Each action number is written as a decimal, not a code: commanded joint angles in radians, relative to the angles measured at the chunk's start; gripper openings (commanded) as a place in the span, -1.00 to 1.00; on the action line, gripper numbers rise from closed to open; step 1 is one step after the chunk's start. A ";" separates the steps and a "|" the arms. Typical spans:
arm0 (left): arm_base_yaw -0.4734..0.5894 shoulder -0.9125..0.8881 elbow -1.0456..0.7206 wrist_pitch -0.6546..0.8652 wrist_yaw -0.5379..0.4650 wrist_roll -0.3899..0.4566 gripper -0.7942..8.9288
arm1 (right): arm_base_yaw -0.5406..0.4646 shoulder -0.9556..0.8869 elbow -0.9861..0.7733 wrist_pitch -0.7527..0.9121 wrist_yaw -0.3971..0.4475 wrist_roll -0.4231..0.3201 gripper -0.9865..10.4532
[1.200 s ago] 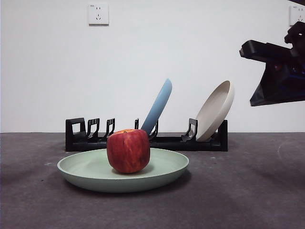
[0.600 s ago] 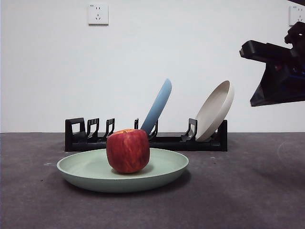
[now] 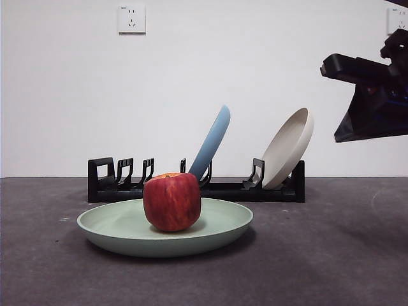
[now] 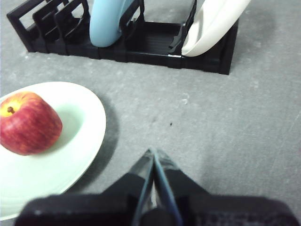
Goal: Take the green plate from the plate rack,put the plate on the table,take the apple from the table,put the apple in the plate
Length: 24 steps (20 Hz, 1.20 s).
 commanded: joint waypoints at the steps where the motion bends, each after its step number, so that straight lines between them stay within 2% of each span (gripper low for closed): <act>1: 0.004 -0.003 -0.014 -0.003 -0.001 -0.021 -0.84 | 0.000 -0.001 -0.003 0.003 0.003 0.010 -0.83; 17: 0.004 0.000 -0.013 0.002 -0.007 -0.024 -0.84 | 0.001 -0.002 -0.003 -0.002 0.002 0.005 -0.83; 21: 0.004 0.000 -0.013 0.002 -0.007 -0.024 -0.84 | -0.033 -0.191 -0.003 -0.178 0.026 -0.010 -0.83; 24: 0.004 0.000 -0.013 0.002 -0.007 -0.024 -0.84 | -0.137 -0.395 -0.003 -0.328 0.028 -0.016 -0.83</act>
